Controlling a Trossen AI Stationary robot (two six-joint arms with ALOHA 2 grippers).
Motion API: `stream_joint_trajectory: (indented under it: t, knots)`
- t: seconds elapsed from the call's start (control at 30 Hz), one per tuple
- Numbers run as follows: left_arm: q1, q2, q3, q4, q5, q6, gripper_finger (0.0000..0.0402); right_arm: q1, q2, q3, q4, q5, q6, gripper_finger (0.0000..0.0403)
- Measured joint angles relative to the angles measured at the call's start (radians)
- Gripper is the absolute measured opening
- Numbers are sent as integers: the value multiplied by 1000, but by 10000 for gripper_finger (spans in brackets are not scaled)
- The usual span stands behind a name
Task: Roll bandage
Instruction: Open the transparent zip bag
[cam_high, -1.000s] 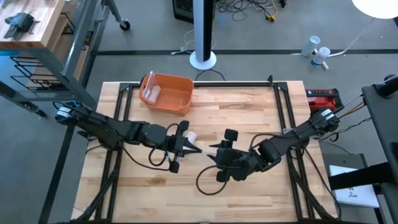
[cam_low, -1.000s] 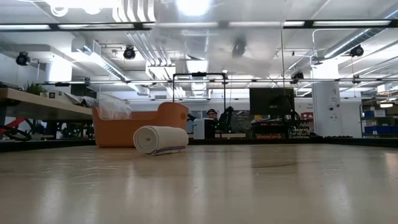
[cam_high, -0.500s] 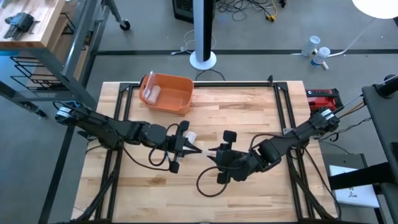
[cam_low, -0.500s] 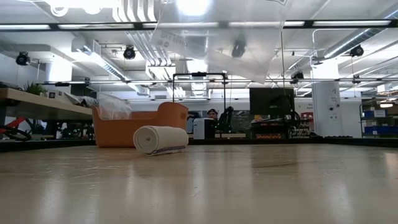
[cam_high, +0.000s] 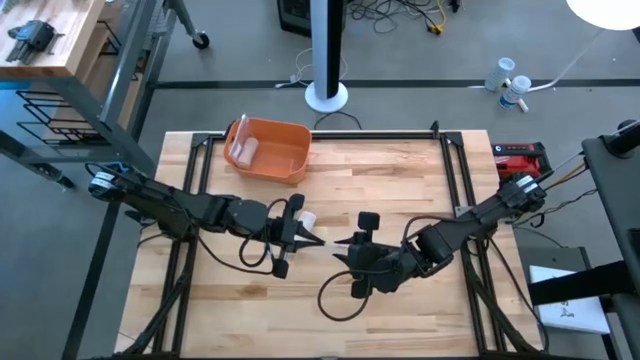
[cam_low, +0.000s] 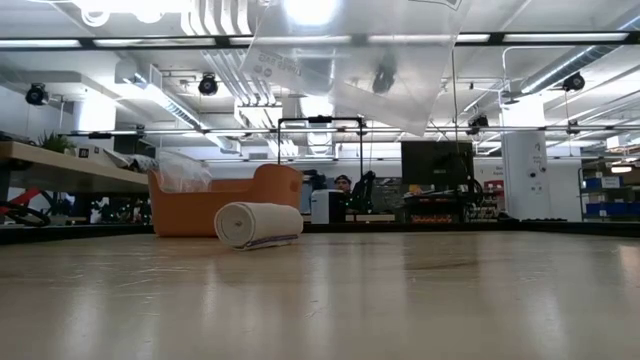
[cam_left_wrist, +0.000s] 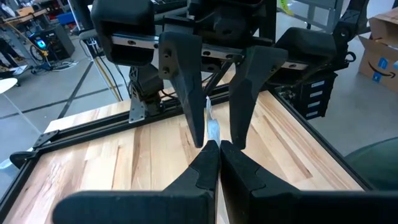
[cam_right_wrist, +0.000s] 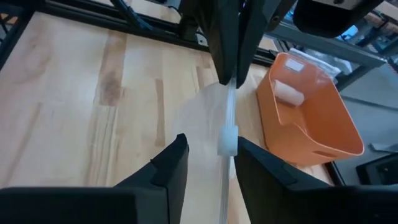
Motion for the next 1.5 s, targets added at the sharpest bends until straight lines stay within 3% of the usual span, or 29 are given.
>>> stream_joint_trajectory:
  t: [0.43, 0.8, 1.13, 1.3, 1.5]
  knots:
    - [0, 0, 0, 0, 0, 0, 0, -7, -1, 1, 66, 0, -34, 85]
    - [-1, 0, 0, 2, 0, 0, 0, -9, -1, 1, 64, 0, -3, 17]
    - [-19, -15, 28, -73, 0, 0, 0, 1, -6, 2, 33, -1, 74, 45]
    - [-31, -42, 32, -118, 0, 0, 0, 16, -29, 2, -64, -8, 185, 23]
    - [-34, -48, 32, -103, 1, -1, 0, 25, -43, 15, -49, -51, 182, 5]
